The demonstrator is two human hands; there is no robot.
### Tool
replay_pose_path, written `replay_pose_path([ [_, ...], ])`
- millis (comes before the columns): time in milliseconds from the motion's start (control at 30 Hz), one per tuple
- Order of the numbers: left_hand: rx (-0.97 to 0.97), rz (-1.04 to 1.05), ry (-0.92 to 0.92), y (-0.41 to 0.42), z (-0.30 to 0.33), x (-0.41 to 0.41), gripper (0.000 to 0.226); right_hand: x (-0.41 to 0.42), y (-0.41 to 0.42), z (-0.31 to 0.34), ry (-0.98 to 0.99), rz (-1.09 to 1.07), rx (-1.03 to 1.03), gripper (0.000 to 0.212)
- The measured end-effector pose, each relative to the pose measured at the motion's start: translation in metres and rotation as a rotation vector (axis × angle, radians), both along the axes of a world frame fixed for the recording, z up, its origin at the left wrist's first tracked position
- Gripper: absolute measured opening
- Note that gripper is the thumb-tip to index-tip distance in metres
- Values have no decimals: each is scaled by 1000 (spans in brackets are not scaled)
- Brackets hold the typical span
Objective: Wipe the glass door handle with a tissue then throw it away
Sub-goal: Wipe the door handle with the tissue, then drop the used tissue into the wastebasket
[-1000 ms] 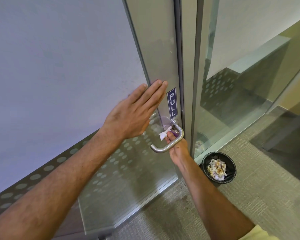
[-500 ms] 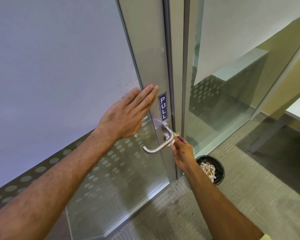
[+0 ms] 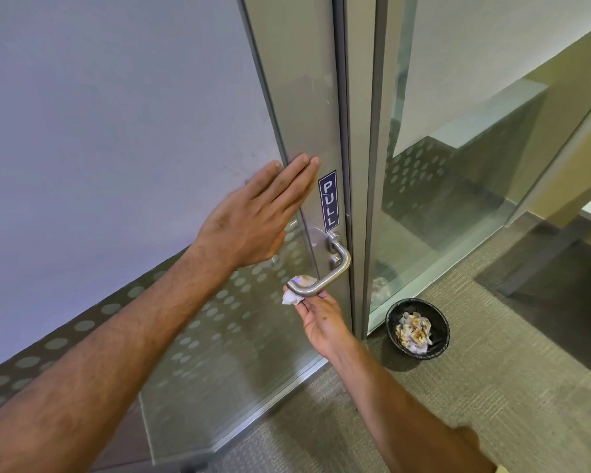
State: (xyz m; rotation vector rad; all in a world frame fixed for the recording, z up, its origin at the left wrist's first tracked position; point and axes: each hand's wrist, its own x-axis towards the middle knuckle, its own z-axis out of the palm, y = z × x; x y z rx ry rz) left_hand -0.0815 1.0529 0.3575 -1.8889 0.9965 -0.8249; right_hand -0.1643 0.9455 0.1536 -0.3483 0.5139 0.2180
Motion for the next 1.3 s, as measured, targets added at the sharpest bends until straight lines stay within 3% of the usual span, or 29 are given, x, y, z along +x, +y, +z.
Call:
replay_pose_path([
  [133,12,3,-10,0,0,0,90,16,2,6,-31,133,1,14],
  [267,45,16,-16,-1,1,-1,90,24,-2,5,-20,209,119,18],
  [367,68,23,-23,-1,1,-2,92,30,-10,8,-49,319,76,13],
  [500,76,38,-36,-1,0,-3,95,22,-28,11,-24,520,-206,11],
  [733,42,73,14,-1,6,-8,96,-17,-97,16,110,343,-645,12],
  [800,-32,90,75,-5,10,-14,92,-22,-123,27,53,360,-716,14],
  [933,-370,66,319,-35,3,-41,76,-21,-176,50,-98,387,-961,17],
  [1067,-545,201,585,-84,-37,-76,79,-13,-226,55,-201,439,-1184,17],
  [1300,-742,459,946,-187,-158,-97,84,14,-332,-21,-292,710,-1559,6],
])
